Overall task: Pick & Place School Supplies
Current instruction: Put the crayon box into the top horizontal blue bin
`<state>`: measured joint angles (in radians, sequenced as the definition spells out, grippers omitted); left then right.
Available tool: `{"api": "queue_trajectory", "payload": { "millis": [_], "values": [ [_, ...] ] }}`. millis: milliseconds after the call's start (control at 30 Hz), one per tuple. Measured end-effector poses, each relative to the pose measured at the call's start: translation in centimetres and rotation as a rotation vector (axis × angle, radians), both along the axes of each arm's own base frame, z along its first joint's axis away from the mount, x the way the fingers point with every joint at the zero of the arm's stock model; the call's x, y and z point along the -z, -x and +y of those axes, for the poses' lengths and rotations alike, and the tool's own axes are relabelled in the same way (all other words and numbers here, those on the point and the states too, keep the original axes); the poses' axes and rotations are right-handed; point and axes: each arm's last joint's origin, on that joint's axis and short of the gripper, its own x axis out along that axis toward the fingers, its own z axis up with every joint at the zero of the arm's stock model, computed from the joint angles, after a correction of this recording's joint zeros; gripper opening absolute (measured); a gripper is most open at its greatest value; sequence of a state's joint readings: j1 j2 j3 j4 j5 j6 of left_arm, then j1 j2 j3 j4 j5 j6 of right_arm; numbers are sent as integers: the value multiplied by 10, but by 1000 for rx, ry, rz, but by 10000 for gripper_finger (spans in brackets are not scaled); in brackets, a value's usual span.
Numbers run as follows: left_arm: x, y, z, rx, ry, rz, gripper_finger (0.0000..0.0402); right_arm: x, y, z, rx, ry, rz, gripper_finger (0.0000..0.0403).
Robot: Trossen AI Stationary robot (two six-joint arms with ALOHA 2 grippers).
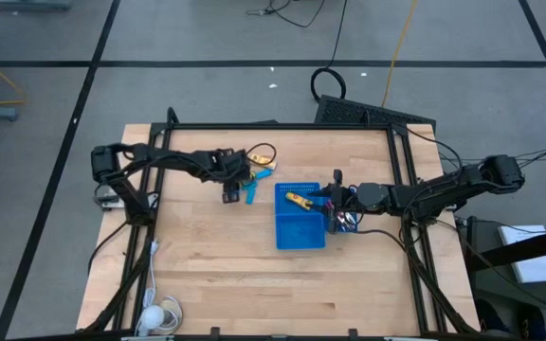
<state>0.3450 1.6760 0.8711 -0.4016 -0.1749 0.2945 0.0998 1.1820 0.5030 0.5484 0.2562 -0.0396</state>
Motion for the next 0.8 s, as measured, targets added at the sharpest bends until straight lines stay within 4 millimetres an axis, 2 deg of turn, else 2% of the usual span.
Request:
{"api": "queue_trajectory", "payload": {
  "millis": [233,467,567,800],
  "values": [
    [18,-7,3,-24,-16,24,179,0,0,0,0,0,0,132],
    [15,-7,4,-50,-34,4,175,0,0,0,0,-1,0,132],
    [12,-7,4,-68,-31,-13,151,0,0,0,0,-1,0,132],
    [13,-5,5,-83,-44,-2,55,0,0,0,0,-1,-1,132]
  ]
}}
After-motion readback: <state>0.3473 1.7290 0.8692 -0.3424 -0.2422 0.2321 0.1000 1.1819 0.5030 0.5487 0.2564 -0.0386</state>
